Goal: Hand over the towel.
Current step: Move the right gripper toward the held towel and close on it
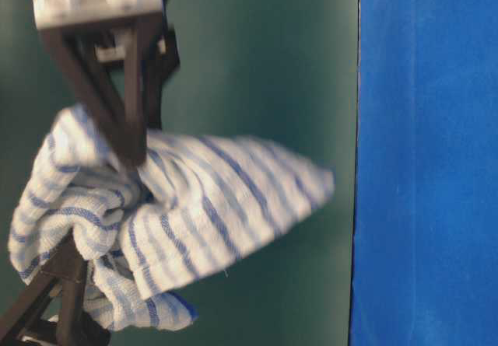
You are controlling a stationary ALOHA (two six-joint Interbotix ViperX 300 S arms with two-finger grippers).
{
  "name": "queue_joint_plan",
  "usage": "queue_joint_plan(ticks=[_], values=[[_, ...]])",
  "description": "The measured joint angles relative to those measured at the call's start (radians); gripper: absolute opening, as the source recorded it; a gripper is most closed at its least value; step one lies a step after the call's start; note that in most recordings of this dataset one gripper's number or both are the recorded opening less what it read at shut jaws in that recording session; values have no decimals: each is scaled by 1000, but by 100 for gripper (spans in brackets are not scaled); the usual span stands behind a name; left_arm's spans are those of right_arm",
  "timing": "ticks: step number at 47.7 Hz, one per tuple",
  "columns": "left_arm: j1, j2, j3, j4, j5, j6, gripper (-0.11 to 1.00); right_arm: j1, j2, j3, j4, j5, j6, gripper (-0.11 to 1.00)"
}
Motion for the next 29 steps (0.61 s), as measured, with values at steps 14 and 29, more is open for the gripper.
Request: queue_joint_plan(ticks=[14,29], values=[[0,0,0,0,0,-3,8,-11,161,-173,5,71,0,74],[-3,0,0,0,0,0,8,-25,178,-190,8,86,-2,65]])
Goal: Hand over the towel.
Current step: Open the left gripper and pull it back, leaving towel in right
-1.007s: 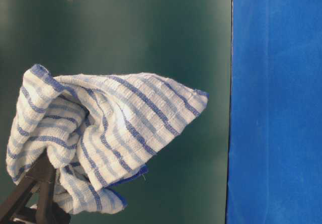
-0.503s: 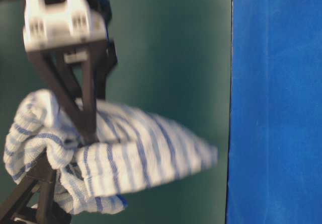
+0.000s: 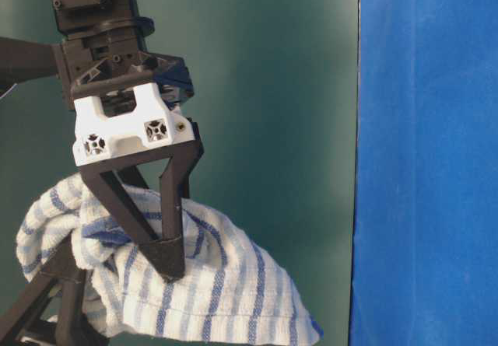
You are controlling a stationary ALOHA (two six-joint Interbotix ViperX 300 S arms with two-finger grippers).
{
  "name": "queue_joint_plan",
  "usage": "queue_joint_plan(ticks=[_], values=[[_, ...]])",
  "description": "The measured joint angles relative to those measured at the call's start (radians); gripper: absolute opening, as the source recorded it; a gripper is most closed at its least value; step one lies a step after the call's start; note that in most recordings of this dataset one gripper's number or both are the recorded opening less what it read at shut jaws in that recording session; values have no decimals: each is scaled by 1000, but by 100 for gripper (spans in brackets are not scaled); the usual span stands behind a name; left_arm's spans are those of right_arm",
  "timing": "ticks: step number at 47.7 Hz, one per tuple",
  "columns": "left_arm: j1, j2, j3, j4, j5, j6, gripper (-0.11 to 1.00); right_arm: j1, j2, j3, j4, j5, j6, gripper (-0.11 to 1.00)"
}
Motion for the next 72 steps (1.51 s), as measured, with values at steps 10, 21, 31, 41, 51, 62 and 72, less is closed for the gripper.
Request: queue_joint_plan(ticks=[10,21,31,41,51,62,72], values=[[-5,2,0,0,0,-3,8,-8,0,0,0,2,-6,14],[-9,11,0,0,0,0,8,-6,0,0,0,9,-6,10],[-9,11,0,0,0,0,9,-8,0,0,0,11,-6,10],[-9,11,-2,-2,0,-11,43,-8,0,0,-2,11,-8,10],[-9,-9,11,-6,-11,-25,92,-8,-25,26,-2,11,-8,10],[-9,-137,86,-8,-11,-23,94,2,-114,110,-2,11,-8,10],[-9,-258,147,-8,-9,-23,94,2,-241,227,-3,-2,2,10]])
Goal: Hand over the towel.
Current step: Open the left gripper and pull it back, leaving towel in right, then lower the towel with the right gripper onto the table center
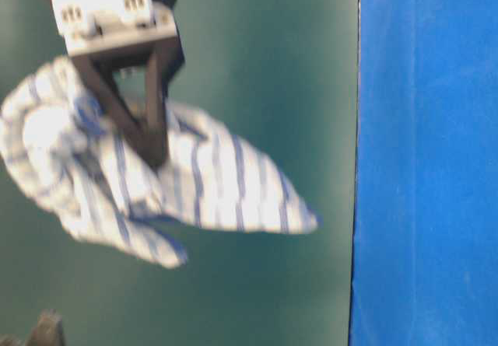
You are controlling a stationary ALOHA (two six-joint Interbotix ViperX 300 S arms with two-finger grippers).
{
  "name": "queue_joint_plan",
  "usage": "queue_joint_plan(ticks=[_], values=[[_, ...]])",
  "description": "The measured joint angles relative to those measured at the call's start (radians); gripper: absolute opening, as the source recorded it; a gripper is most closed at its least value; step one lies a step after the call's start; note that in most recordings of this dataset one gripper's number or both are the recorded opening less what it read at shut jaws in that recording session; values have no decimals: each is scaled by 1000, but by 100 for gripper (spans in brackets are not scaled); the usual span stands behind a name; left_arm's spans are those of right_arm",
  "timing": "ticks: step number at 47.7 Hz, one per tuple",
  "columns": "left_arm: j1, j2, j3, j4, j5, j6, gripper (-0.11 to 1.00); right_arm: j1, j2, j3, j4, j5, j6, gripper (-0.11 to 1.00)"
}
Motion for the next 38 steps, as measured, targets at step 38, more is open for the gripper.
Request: queue_joint_plan(ticks=[38], values=[[0,-54,41,0,-2,0,94,-75,2,14,5,282,3,10]])
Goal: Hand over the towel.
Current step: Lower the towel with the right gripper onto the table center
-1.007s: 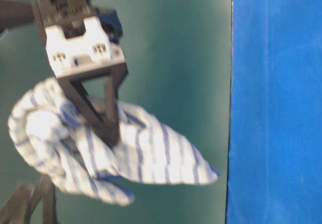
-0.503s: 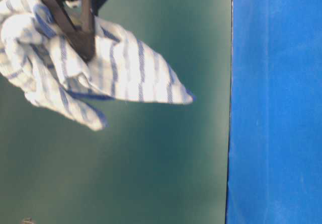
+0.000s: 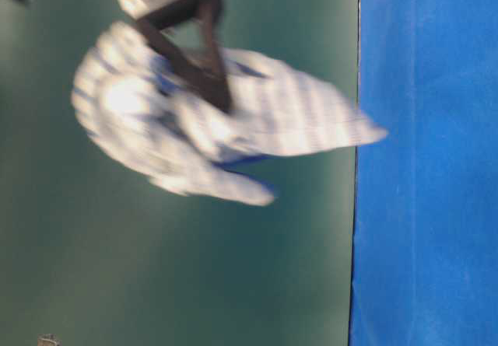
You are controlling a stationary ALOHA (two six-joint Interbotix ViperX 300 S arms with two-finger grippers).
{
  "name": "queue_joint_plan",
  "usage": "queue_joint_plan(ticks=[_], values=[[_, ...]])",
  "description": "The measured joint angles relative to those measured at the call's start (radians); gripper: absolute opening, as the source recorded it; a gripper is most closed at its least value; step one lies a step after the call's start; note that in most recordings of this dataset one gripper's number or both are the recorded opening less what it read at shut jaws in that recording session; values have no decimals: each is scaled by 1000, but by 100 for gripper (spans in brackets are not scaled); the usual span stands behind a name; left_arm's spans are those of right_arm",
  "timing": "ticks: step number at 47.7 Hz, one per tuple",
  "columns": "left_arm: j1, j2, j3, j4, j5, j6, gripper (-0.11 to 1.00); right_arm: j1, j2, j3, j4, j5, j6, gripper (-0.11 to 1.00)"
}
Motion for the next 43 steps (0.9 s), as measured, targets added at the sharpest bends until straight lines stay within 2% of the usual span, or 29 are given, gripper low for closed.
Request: queue_joint_plan(ticks=[10,24,43], values=[[0,0,0,0,0,0,94,-29,207,-115,-2,195,-2,10],[0,2,11,0,0,0,93,-54,426,-201,-3,288,-9,10],[0,3,17,2,0,0,93,-54,456,-212,-3,334,-3,10]])
